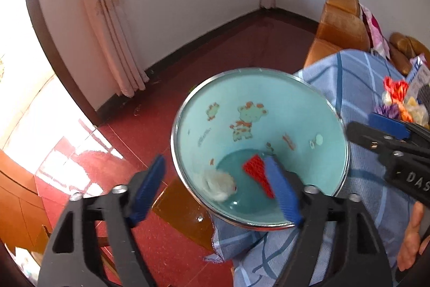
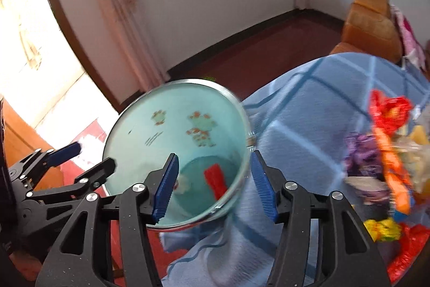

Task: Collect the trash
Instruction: 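Carry both bags over the light-blue wastebasket and open both grippers to drop them, then grasp the black mesh net with the right gripper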

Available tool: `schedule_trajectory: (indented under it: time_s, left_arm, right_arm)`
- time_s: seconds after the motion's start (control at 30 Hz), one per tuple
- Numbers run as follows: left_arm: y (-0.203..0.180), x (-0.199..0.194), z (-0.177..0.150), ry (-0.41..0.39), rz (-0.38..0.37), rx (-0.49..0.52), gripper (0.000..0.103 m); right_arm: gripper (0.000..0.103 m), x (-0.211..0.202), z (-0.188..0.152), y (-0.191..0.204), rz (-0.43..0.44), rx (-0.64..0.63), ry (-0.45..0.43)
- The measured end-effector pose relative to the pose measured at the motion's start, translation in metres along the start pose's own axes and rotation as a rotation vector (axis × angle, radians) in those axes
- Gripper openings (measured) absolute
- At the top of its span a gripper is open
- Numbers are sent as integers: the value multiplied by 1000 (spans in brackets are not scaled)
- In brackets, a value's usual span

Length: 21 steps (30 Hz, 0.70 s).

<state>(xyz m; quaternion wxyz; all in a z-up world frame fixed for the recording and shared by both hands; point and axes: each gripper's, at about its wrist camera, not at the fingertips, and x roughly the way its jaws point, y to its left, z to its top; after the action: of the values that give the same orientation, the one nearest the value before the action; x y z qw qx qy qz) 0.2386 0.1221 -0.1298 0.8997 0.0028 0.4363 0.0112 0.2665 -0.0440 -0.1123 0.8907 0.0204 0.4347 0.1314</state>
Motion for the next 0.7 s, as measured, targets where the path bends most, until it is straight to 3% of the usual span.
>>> schedule_trajectory:
  time_s: [0.3, 0.53, 0.7]
  left_arm:
    - [-30, -30, 17, -94, -18, 37, 91]
    - [-72, -39, 18, -99, -62, 101, 91]
    - [-92, -45, 14, -100, -78, 150, 91]
  right_arm:
    - [57, -54, -3, -49, -148, 89, -121]
    - [57, -74, -16, -72, -188, 140, -126]
    - [57, -97, -25, -88, -208, 165, -184]
